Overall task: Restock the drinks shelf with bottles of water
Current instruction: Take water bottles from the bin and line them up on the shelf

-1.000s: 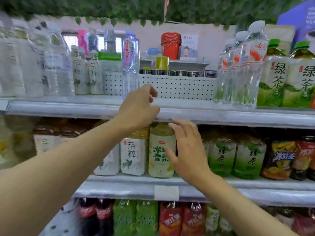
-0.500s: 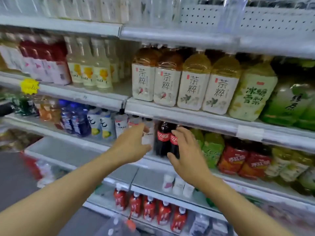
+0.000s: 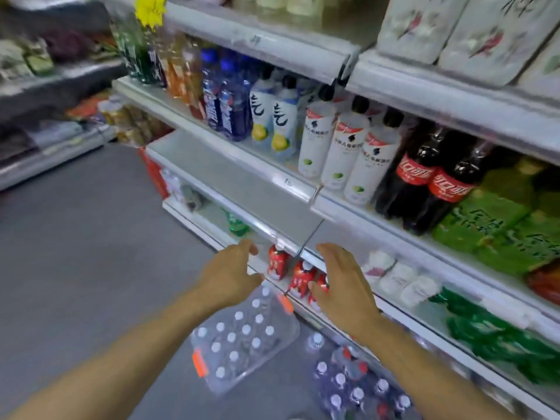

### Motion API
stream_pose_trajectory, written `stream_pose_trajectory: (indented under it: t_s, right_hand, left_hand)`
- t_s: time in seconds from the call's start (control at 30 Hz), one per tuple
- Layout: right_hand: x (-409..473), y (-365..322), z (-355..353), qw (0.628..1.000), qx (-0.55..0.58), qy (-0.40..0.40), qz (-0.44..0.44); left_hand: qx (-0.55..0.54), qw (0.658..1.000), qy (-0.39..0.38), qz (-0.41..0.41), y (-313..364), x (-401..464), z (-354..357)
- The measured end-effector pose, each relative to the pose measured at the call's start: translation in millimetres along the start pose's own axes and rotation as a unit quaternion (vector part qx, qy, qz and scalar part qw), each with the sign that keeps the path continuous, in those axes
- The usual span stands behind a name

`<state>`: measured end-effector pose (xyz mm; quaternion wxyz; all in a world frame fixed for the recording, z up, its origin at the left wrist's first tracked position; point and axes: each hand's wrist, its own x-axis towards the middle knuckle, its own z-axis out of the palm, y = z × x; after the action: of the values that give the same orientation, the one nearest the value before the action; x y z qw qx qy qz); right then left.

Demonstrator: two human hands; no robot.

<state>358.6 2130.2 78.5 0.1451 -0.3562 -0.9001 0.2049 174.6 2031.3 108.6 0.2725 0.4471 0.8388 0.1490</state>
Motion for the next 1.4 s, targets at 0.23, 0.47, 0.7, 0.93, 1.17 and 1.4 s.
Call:
stream_pose_trajectory:
  t_s: [0.23,0.47,0.7,0.93,1.17,1.4]
  right_hand:
    - [31,40,77,0.993,0.000,-0.112,-0.027]
    - [49,77,149,0.981,-0.019,-0.181,-0.058]
    - [66,129,250,0.978,0.005,-0.206,-0.023]
    - [80,189,384,0.980,0.007,-0.196,0.029]
    - [98,240,505,0.984,-0.031,-0.169,0.046]
    - [121,273,581,0.987,-0.102,-0.108,0.058]
  left_hand:
    - [-0.043,0.995,0.012,-0.086,-47,29,62]
    - [-0.073,0.986,0.006,-0.147,-85,73,138]
    - [-0.071,0.981,-0.014,-0.178,-144,129,225]
    - [-0.072,0.980,-0.015,-0.186,-216,188,318]
    - [-0.044,0.986,-0.008,-0.159,-272,244,397]
    - [-0.009,0.990,0.032,-0.136,-308,284,441]
